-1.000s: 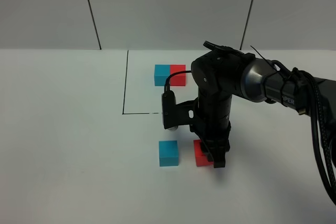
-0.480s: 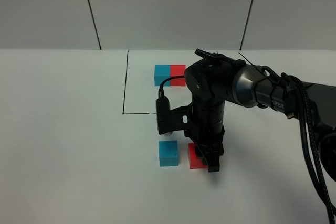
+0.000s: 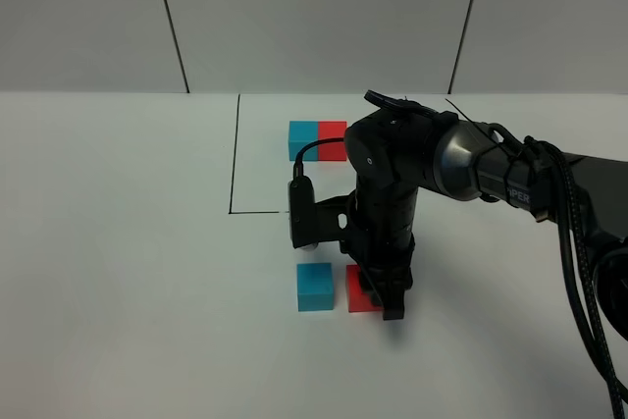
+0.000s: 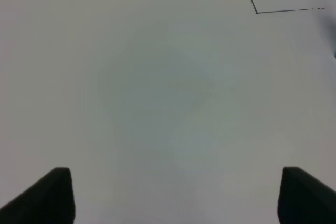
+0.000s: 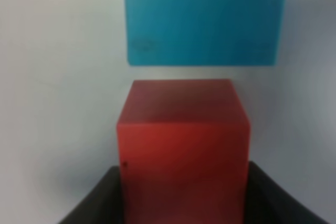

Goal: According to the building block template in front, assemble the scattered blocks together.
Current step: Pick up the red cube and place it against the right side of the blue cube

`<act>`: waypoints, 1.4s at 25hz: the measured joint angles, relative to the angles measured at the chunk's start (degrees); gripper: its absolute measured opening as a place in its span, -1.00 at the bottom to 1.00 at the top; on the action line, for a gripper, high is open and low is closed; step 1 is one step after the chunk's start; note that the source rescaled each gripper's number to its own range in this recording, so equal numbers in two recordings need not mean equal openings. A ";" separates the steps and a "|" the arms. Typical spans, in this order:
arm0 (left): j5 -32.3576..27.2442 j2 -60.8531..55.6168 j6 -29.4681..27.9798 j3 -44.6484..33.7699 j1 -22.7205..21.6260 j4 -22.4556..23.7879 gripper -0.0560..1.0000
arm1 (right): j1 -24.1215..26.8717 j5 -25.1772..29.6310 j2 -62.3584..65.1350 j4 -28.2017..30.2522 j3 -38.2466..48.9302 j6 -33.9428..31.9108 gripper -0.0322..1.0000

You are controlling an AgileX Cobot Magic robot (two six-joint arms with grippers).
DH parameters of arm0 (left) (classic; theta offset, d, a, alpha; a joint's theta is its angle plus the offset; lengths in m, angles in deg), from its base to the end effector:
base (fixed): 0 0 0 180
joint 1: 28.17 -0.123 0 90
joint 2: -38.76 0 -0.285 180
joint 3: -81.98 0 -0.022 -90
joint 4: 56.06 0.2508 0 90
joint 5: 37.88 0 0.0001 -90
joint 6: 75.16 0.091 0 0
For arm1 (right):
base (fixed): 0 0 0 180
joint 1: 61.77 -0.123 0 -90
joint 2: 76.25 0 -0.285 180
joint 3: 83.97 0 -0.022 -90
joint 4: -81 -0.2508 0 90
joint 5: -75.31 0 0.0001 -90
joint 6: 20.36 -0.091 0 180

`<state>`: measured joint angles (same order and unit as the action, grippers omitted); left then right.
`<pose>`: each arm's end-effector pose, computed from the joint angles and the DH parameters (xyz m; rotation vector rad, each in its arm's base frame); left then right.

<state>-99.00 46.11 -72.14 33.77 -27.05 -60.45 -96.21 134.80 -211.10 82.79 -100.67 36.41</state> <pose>-0.0072 -0.0060 0.2787 0.0779 2.0333 -0.0707 0.3611 0.2447 0.1352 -2.2359 2.1559 -0.0539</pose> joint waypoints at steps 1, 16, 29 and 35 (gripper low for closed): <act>0.00 0.00 0.00 0.00 0.00 0.00 0.33 | 0.00 -0.16 0.00 -0.15 0.00 0.00 -0.94; 0.00 0.00 0.00 0.00 0.00 0.00 0.33 | 0.00 -3.02 -0.18 -1.80 0.00 0.32 -0.94; 0.00 0.00 0.00 0.00 0.00 0.00 0.33 | 0.05 -3.74 -0.28 -4.09 -0.12 0.36 -0.94; 0.00 0.00 0.00 0.00 0.00 0.00 0.33 | 0.05 -3.87 -0.35 -4.39 -0.12 0.30 -0.94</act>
<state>-99.00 46.11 -72.14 33.77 -27.05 -60.45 -96.16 130.93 -211.45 78.41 -100.79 36.71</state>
